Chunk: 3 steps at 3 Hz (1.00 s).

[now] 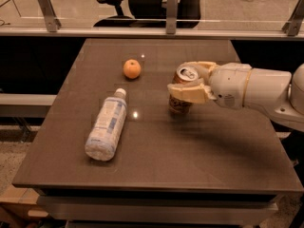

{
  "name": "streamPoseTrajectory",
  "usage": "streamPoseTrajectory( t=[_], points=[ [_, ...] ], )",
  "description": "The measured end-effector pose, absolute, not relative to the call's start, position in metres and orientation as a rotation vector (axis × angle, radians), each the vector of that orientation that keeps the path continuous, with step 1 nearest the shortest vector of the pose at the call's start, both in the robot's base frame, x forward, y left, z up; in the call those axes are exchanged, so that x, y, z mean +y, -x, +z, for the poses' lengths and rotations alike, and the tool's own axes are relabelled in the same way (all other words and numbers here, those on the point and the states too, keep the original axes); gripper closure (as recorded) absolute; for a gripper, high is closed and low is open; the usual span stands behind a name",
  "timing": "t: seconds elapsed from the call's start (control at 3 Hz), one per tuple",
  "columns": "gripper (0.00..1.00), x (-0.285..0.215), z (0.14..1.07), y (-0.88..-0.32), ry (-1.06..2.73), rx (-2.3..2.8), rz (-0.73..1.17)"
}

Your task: Move orange can near blue plastic bottle

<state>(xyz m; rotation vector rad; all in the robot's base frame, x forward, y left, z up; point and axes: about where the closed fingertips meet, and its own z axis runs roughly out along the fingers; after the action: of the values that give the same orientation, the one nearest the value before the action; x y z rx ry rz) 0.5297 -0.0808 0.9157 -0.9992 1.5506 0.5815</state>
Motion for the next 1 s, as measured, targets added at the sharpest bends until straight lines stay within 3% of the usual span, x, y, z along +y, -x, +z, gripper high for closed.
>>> streamPoseTrajectory(
  t=[1.0],
  points=[
    [1.0,-0.044,0.912,-0.482,1.017,1.646,0.616]
  ],
)
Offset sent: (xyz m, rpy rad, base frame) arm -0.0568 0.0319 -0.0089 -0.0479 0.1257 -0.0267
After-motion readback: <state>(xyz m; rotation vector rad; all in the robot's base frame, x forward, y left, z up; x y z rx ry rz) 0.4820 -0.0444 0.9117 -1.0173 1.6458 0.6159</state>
